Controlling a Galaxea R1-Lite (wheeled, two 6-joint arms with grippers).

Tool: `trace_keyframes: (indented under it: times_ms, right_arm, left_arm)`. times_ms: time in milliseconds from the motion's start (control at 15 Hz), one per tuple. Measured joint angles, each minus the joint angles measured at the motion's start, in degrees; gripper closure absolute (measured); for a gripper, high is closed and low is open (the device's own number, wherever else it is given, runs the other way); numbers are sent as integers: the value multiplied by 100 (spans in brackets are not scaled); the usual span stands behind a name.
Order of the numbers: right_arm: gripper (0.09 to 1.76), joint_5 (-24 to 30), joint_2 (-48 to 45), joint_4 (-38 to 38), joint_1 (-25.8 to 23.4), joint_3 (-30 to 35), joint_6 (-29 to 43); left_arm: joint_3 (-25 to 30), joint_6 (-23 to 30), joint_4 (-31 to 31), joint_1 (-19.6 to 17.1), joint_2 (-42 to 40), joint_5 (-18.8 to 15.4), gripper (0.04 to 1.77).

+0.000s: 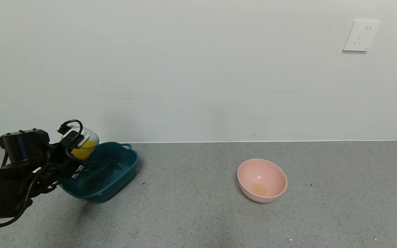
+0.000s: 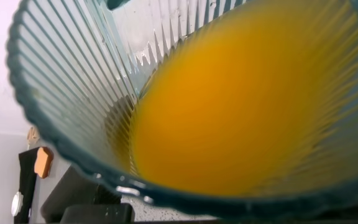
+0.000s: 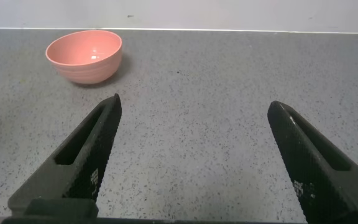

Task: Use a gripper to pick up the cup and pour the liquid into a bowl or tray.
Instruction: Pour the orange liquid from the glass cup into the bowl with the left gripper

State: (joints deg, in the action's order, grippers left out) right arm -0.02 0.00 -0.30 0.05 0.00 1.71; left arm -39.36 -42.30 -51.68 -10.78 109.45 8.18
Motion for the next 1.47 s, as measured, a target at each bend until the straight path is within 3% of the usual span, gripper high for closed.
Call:
trace_keyframes:
  times_ms: [733, 1000, 1467]
  right_arm:
    - [14, 2, 0, 0, -2, 0, 0]
    - [14, 2, 0, -2, -2, 0, 0]
    - [14, 2, 0, 0, 0, 0, 2]
  left_arm:
    - [28, -880, 5, -55, 33, 69, 51]
    - [41, -1313, 2, -55, 41, 352, 51]
    - [9, -2131, -6, -46, 39, 502, 51]
